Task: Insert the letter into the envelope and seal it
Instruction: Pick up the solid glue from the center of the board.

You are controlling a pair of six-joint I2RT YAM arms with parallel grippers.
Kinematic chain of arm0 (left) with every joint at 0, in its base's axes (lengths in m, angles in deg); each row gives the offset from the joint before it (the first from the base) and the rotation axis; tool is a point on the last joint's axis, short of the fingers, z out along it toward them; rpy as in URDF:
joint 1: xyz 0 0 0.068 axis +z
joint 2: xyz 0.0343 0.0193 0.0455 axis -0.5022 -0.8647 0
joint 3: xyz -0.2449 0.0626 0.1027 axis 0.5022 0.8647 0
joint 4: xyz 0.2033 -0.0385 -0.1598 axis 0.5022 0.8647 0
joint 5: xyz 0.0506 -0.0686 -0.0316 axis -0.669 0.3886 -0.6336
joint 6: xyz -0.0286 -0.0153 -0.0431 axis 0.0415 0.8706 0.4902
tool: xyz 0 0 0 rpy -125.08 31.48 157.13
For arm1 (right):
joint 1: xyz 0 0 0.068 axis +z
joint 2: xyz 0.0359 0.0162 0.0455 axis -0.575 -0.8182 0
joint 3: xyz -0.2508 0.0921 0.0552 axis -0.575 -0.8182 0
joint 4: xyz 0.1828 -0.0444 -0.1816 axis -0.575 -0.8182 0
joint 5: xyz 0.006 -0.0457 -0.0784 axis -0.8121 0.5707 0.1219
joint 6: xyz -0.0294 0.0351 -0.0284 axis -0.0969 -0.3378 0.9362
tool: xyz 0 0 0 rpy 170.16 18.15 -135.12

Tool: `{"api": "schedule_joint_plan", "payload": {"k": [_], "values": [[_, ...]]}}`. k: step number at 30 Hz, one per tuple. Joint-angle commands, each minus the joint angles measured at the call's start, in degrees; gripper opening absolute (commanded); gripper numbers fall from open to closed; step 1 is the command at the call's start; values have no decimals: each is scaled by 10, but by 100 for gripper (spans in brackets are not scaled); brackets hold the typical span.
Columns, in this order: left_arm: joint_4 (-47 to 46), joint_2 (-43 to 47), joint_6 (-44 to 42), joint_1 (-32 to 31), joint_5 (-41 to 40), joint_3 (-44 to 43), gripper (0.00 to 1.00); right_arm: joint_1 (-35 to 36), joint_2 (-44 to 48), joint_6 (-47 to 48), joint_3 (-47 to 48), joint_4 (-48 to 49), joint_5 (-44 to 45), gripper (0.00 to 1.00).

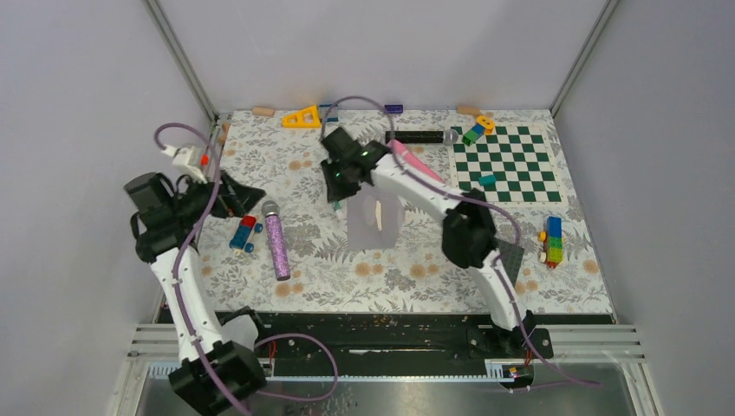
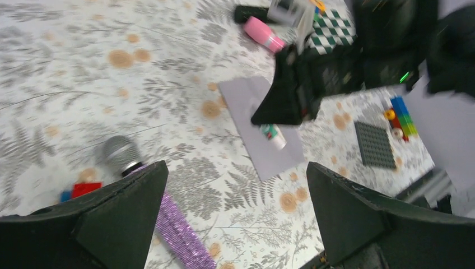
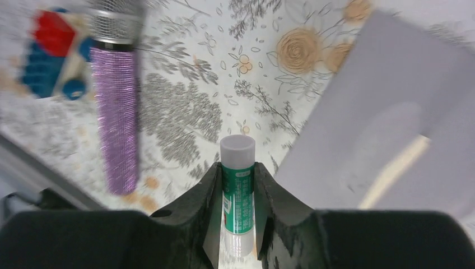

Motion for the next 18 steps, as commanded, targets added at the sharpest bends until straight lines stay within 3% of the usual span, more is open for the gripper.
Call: {"api": "schedule_joint_plan", "payload": {"k": [1, 7, 8, 12, 18], "values": [[-55, -2, 20, -129, -76, -33, 99, -48, 179, 24, -52, 36, -79, 0], [-82, -99, 78, -302, -118, -141, 99, -136, 327, 27, -174, 63, -122, 0], [-82, -118, 82, -356, -135, -167, 99, -152, 351, 26, -198, 77, -127, 0], [-113, -192, 95, -470, -182, -241, 99, -206, 463, 19, -318, 157, -126, 0], [-197, -309, 175, -568, -121, -298, 99, -295, 620, -61, -524, 340, -104, 0]]}}
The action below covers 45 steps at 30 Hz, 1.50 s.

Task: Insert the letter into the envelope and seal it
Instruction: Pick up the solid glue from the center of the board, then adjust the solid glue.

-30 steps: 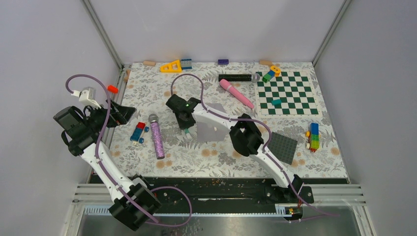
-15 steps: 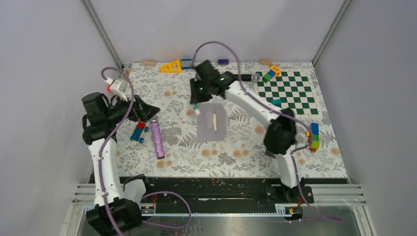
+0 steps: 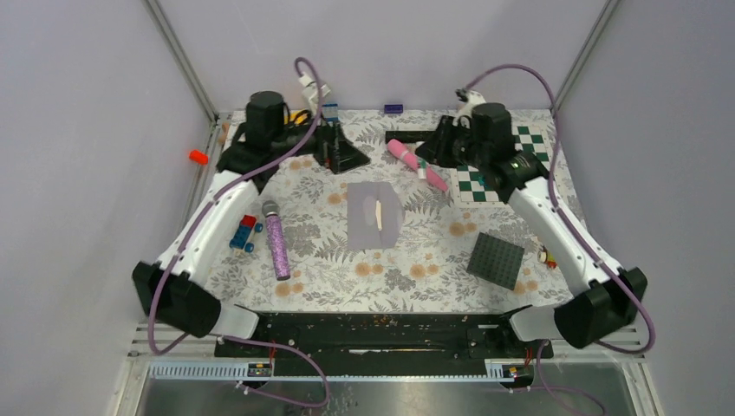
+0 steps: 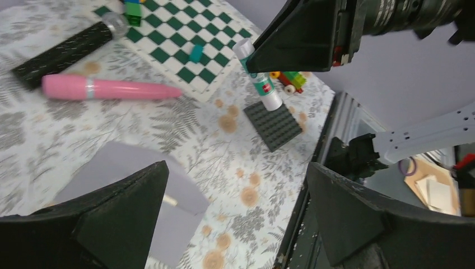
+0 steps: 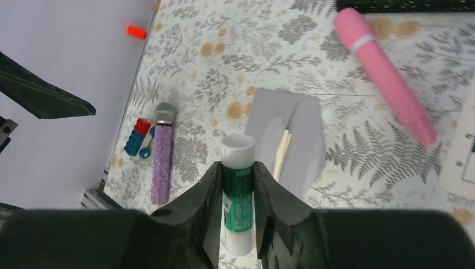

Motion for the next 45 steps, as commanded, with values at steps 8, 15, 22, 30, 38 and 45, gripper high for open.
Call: {"api": "schedule_joint_plan", "payload": {"k": [8, 15, 22, 30, 38, 45], "values": [[-304, -123, 257, -105, 78, 56, 99, -95, 172, -174, -286, 351, 26, 0], [-367, -111, 304, -125, 76, 93, 99, -100, 140, -317, -349, 476, -54, 0], [-366, -122, 313, -135, 69, 87, 97, -98, 143, -365, -379, 533, -81, 0], [-354, -153, 316, -154, 67, 72, 93, -81, 137, -373, -391, 574, -89, 0], [-366, -157, 334, -156, 76, 74, 90, -42, 111, -355, -401, 642, -99, 0], [-380, -152, 342, -156, 81, 81, 77, -36, 105, -346, -402, 648, -100, 1]]}}
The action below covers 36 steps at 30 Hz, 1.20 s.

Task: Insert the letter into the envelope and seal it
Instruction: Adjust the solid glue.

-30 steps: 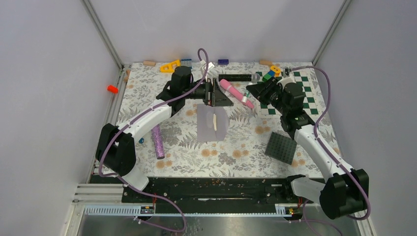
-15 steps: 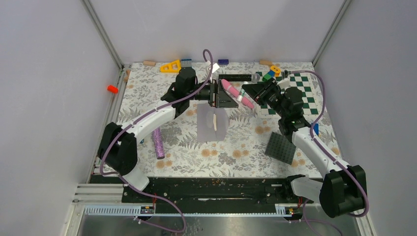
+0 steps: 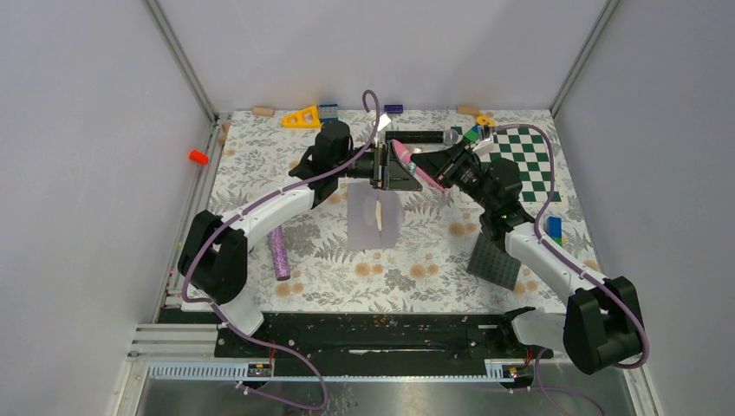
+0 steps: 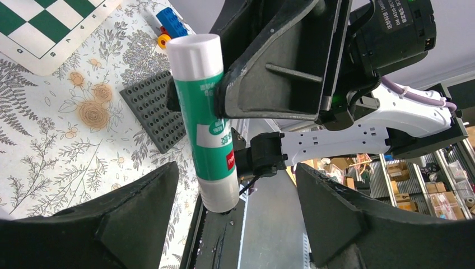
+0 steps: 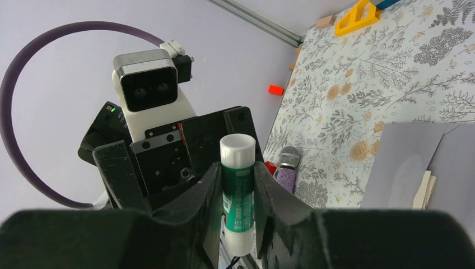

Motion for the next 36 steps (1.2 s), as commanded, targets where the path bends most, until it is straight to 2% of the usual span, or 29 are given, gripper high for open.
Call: {"api": "schedule_joint_plan", "payload": {"k": [1, 8, 13, 18, 22, 25, 28, 32, 36], "values": [[-43, 15, 9, -1, 19, -14, 74, 7, 0, 15, 0, 51, -8, 1], [-48, 17, 10, -2, 24, -11, 52, 7, 0, 19, -1, 48, -4, 1], [-42, 19, 6, -1, 23, -13, 32, 7, 2, 19, 0, 49, -6, 4], [-19, 21, -11, -1, 22, -22, 12, 7, 5, 20, 1, 58, -13, 21], [10, 25, -39, -1, 23, -32, 7, 7, 8, 39, 11, 52, -29, 43], [97, 30, -122, -1, 18, -62, 8, -3, 20, 113, 41, -13, -71, 60], [238, 40, -266, -1, 4, -98, 8, -21, 42, 215, 78, -129, -120, 71], [380, 53, -425, -1, -5, -138, 9, -49, 75, 312, 105, -263, -177, 77], [509, 50, -547, -2, 4, -179, 9, -71, 95, 320, 105, -288, -251, 78]]}}
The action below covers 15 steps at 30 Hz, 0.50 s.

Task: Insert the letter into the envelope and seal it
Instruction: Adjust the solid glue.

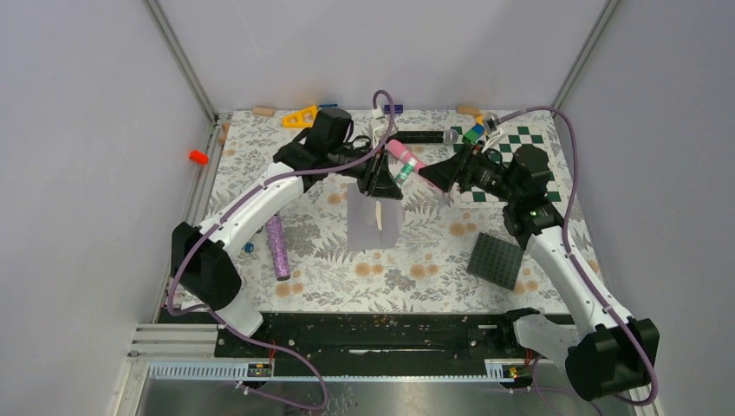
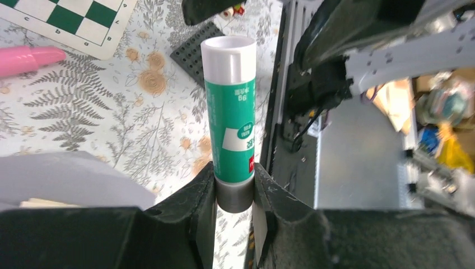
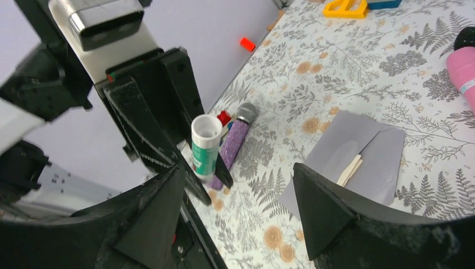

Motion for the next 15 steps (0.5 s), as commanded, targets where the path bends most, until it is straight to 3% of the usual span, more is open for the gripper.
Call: {"api": "schedule_joint_plan", "payload": {"k": [1, 6, 15], "values": [[179, 26, -206, -4, 6, -57, 9, -17, 25, 65, 24, -72, -114, 77], [283, 22, -305, -24, -33, -70, 10, -17, -9, 16, 37, -62, -190, 73], [293, 41, -330, -67, -97, -46, 11, 16, -24, 34, 17, -62, -203, 70]]}}
